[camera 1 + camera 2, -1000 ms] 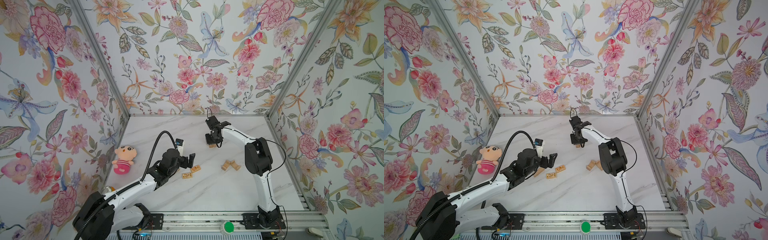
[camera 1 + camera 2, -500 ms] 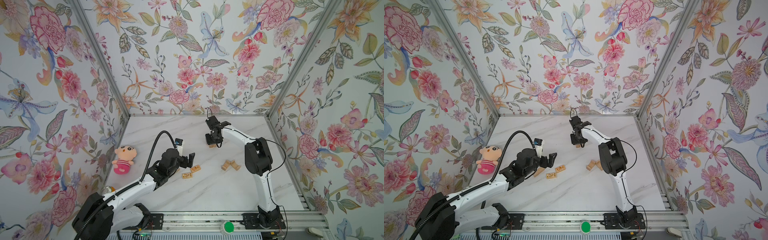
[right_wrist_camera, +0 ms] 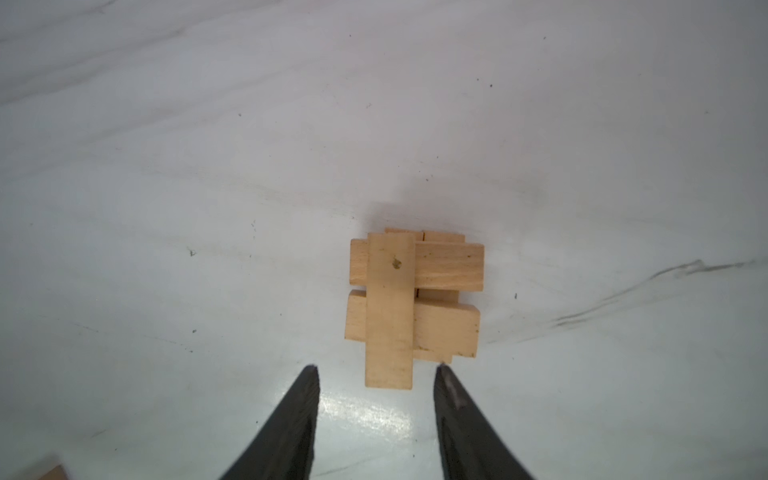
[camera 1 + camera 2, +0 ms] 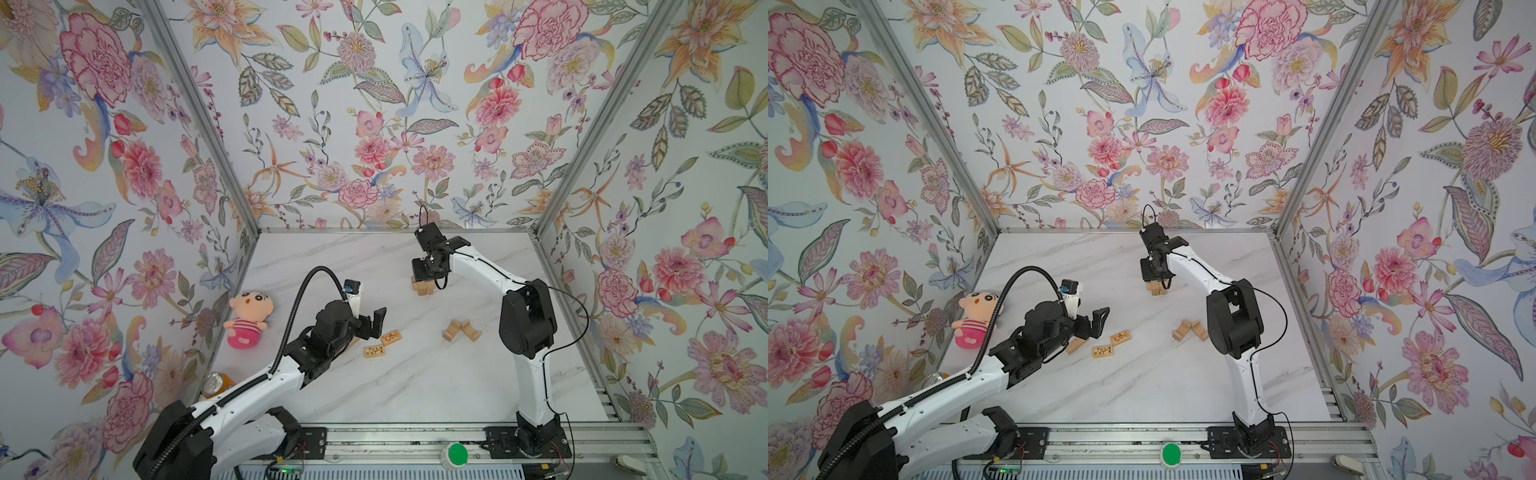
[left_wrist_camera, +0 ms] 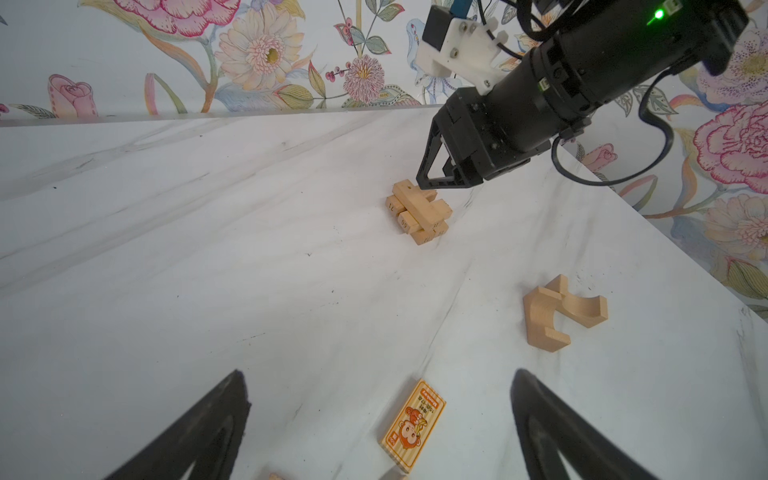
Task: Build the wood block tower
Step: 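Open the right gripper and move it back toward the loose blocks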
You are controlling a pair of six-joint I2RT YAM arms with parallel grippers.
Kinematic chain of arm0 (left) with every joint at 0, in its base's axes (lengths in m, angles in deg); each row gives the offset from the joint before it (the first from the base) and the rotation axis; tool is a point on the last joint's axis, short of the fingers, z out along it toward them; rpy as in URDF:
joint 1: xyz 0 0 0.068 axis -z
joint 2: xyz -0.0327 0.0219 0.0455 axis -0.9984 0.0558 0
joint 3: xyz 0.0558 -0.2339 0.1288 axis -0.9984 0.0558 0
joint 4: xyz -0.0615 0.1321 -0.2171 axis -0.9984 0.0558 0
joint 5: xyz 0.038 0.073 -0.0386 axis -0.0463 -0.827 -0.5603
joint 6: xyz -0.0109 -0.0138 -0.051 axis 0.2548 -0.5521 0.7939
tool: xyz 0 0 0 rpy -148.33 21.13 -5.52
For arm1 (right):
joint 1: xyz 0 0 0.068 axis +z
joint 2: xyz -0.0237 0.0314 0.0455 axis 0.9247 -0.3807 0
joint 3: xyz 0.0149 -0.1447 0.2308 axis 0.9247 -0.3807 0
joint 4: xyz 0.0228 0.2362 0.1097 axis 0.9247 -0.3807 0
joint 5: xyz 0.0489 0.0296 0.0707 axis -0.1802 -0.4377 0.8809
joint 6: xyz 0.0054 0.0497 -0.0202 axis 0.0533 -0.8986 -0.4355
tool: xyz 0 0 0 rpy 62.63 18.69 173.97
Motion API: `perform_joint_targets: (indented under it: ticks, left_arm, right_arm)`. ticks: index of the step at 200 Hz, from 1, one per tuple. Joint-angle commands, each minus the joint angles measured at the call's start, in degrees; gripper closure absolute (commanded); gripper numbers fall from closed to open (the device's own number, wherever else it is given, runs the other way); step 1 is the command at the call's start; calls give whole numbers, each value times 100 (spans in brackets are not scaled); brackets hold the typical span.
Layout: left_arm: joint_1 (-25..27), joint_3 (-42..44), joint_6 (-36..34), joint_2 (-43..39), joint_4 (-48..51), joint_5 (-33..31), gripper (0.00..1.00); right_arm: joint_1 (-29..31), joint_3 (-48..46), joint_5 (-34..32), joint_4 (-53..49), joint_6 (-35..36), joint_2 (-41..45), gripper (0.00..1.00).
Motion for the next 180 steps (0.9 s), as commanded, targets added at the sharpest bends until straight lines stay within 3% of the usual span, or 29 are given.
perform_joint_targets:
  ticks: [1,62,111,180]
  left_arm:
    - [-71,172,90,-276,211,-161,1]
    - [-68,488,357,-1096,695,-259,1]
    - [-73,748,679,-1962,1153,-345,1]
    - [-68,972,1212,-2868,1904,-560,1]
  right_arm:
    - [168,89,-49,-145,19,278,52]
    - [556,-145,-116,-141,3,494,51]
    - [1231,-468,-97,-83,-49,574,51]
    - [1912,-1035,779,736,-101,435,38]
